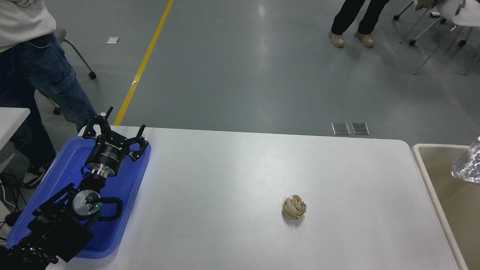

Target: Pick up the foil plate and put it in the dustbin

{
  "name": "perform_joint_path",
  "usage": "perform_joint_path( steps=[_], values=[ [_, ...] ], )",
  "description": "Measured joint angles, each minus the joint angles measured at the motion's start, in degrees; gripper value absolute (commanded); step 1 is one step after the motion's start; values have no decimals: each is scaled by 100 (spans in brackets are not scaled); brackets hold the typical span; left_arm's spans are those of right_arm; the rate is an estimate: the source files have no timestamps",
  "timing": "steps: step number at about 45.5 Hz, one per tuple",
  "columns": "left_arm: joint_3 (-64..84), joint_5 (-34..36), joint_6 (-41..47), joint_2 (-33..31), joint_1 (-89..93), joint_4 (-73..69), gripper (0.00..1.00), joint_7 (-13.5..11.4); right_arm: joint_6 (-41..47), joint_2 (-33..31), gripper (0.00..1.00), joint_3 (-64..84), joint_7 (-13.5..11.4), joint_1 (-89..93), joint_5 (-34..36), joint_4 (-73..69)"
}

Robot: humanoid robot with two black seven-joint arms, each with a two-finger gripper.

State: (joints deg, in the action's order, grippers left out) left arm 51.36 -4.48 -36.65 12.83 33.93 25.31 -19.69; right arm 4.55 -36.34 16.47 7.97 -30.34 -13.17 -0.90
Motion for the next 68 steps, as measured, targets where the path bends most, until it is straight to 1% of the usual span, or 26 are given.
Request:
perform_joint_path(
  steps=[12,13,14,18,22,24,26,38,51,58,68],
  values=[
    [1,0,0,0,0,0,100,0,-195,314,0,-93,-13,147,6,1],
    [1,0,0,0,0,0,100,0,-207,334,6,-103,-16,154,7,1],
    [1,0,0,0,0,0,100,0,-218,345,17,-110,-20,157,8,1],
    [2,0,0,0,0,0,100,0,-311,379,47,-146,-33,162,22,1],
    [2,0,0,0,0,0,100,0,-478,390,81,-173,-38,163,38,2],
    [2,0,0,0,0,0,100,0,-580,394,92,-183,-40,163,44,1],
    [2,0,0,0,0,0,100,0,-663,395,97,-191,-42,163,49,1],
    [2,0,0,0,0,0,100,0,-1001,415,100,-206,-48,93,62,-8],
    [2,-2,0,0,0,1,100,0,-1083,452,100,-68,-50,-1029,-7,-13],
    [3,-1,0,0,0,1,100,0,-1078,614,100,502,-50,-1831,-49,-46],
    [5,-2,-1,0,0,0,100,0,-1061,1056,100,1490,-50,-2802,-75,-196]
  ],
)
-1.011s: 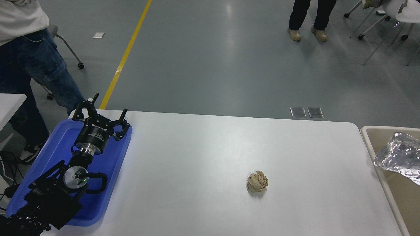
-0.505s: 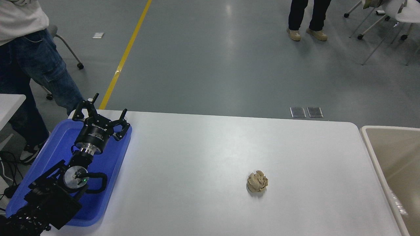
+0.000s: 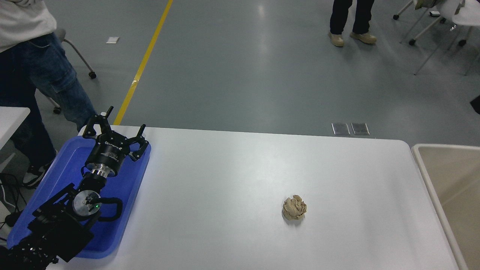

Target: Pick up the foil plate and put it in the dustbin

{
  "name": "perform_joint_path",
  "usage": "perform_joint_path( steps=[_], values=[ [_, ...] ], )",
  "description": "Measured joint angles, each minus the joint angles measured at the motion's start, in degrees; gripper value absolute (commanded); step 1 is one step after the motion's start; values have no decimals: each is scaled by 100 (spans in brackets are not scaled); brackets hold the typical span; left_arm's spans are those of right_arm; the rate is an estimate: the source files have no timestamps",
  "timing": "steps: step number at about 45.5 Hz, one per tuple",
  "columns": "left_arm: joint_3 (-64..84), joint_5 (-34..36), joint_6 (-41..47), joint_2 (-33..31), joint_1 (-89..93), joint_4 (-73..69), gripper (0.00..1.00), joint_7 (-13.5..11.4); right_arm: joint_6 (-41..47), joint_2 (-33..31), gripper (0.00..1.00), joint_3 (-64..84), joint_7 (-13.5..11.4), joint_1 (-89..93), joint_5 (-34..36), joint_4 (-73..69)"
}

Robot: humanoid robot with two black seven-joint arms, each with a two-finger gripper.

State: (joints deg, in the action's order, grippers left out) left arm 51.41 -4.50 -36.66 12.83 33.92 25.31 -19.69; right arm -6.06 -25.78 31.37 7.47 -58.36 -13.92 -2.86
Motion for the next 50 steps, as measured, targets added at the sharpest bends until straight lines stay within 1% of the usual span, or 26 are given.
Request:
perform_joint_path(
  steps=[10,32,40,50],
  values=[
    [0,-1,0,2,0,-1,100,0,31,356,100,730,-1,-723,-15,-504],
    [-6,1,0,0,0,0,100,0,216,504,100,2618,0,-3049,-121,-3708],
    [-7,1,0,1,0,1,100,0,732,447,100,2942,0,-3765,-269,-4621],
    [-8,1,0,0,0,0,100,0,1996,326,100,3379,-5,-4929,-338,-5798]
  ],
)
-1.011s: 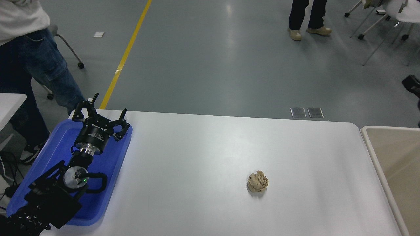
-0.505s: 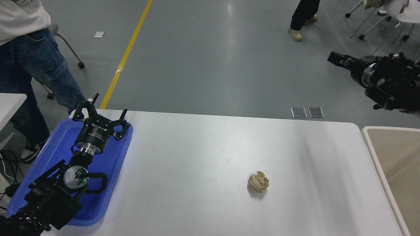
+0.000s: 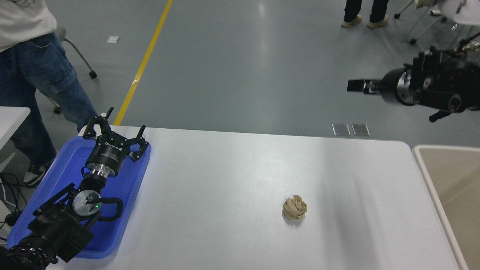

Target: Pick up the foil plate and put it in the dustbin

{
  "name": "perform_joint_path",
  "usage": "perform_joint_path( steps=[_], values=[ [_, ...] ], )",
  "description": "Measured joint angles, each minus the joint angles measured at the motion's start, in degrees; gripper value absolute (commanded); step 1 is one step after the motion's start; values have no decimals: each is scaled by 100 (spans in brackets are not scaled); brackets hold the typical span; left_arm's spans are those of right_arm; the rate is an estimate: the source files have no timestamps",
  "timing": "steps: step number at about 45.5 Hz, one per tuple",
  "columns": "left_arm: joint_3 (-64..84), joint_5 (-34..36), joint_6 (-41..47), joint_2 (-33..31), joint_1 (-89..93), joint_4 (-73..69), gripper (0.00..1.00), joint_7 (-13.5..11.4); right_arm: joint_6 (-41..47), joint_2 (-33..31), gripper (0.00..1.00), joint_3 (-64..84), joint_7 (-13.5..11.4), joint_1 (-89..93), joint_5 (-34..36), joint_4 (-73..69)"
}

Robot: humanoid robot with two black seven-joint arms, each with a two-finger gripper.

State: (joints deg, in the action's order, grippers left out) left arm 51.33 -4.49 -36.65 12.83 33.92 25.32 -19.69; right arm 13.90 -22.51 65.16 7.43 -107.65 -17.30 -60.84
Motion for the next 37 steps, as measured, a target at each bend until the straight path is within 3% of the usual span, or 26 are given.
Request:
perform_joint_path(
  steps=[14,37],
  values=[
    [0,2,0,0,0,0,100,0,2165,-195,100,376,-4,-1469,-9,-1306],
    [0,1,0,0,0,0,100,0,3024,-293,100,451,-5,-2296,41,-1903]
  ],
)
